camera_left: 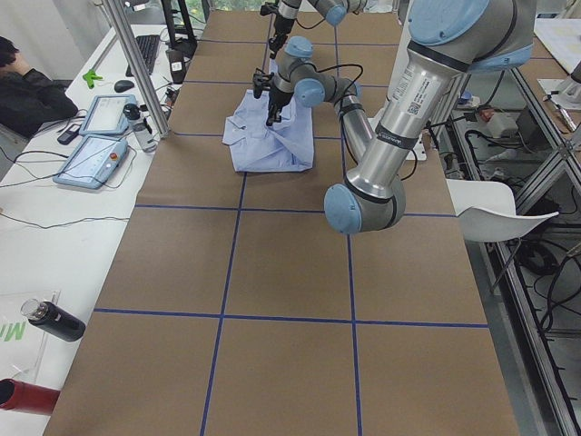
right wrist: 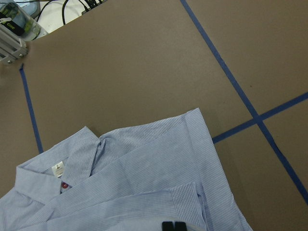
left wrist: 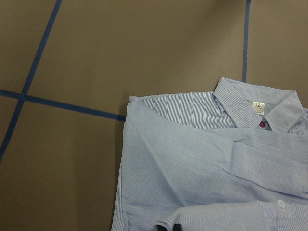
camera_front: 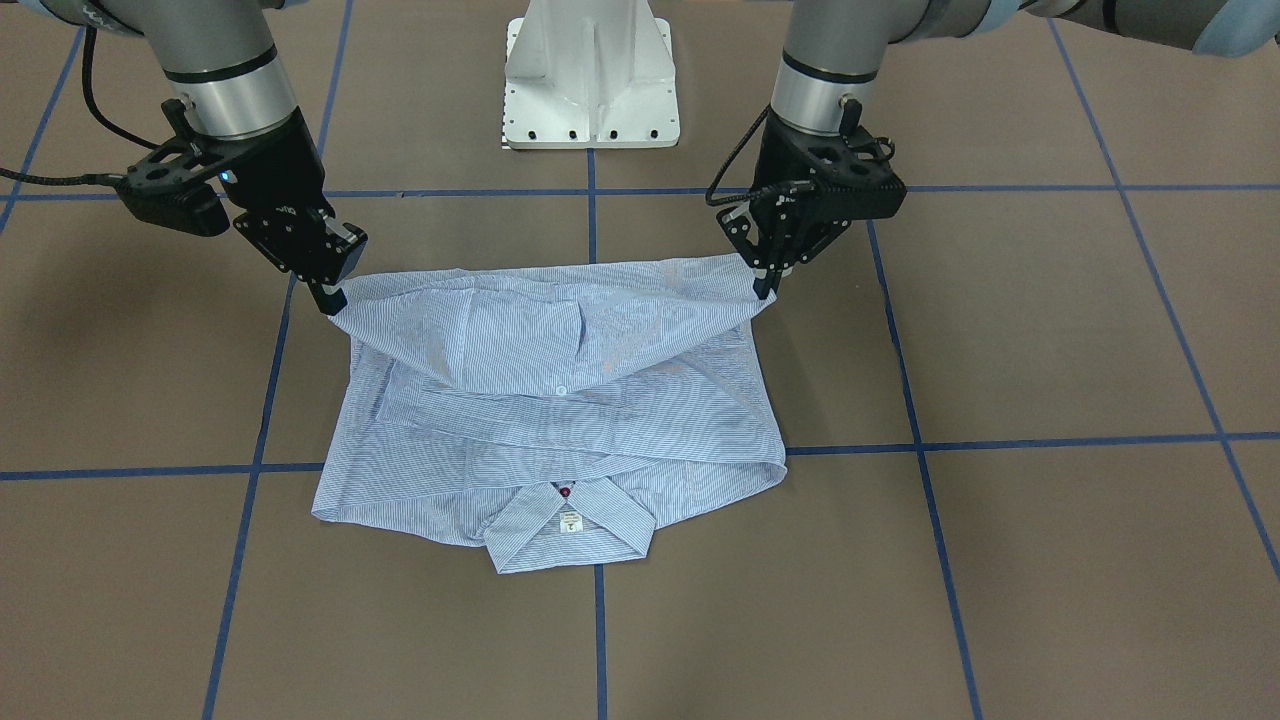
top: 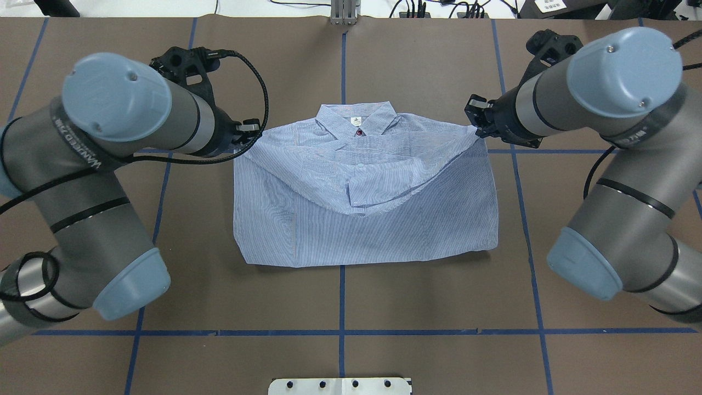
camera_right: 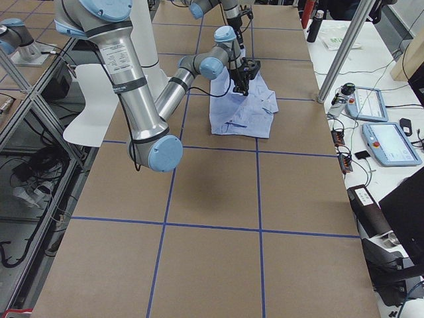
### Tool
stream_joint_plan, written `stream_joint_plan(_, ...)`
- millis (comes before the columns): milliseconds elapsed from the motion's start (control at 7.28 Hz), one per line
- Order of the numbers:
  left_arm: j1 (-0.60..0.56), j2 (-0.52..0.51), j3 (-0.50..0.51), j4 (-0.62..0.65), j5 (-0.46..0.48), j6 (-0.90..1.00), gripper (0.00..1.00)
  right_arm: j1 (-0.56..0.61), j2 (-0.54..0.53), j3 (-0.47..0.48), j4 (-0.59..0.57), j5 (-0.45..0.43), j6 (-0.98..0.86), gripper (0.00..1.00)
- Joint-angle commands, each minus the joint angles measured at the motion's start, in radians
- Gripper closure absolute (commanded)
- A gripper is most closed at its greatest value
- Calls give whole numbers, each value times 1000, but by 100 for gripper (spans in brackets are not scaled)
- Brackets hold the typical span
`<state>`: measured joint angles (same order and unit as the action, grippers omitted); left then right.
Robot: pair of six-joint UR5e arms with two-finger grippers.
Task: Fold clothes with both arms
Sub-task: 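Lay the hem down near the collar and open both grippers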
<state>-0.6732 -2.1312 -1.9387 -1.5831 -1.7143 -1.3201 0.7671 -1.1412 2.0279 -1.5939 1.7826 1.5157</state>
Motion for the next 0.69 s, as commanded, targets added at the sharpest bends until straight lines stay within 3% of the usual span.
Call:
stream_joint_plan(0,-40,-41,178,-113,10,67,100,29,51,-125,0,0,-67,100)
stream_joint_plan(137,-39,-58,290,-191,42,68,100,28,61,-208,18,-2,-80,100)
stream_joint_plan(275,-34,-97,443,-287,45,76,100,20,87,-345,126,0,-81,100)
stream_joint_plan(412,-34,-104,527,-348,45,131,100,12,86,-459,260,1,-97,100)
stream_joint_plan(550,-36,-98,559,-363,45,195,100,12,71,-497,328,3,-118,100)
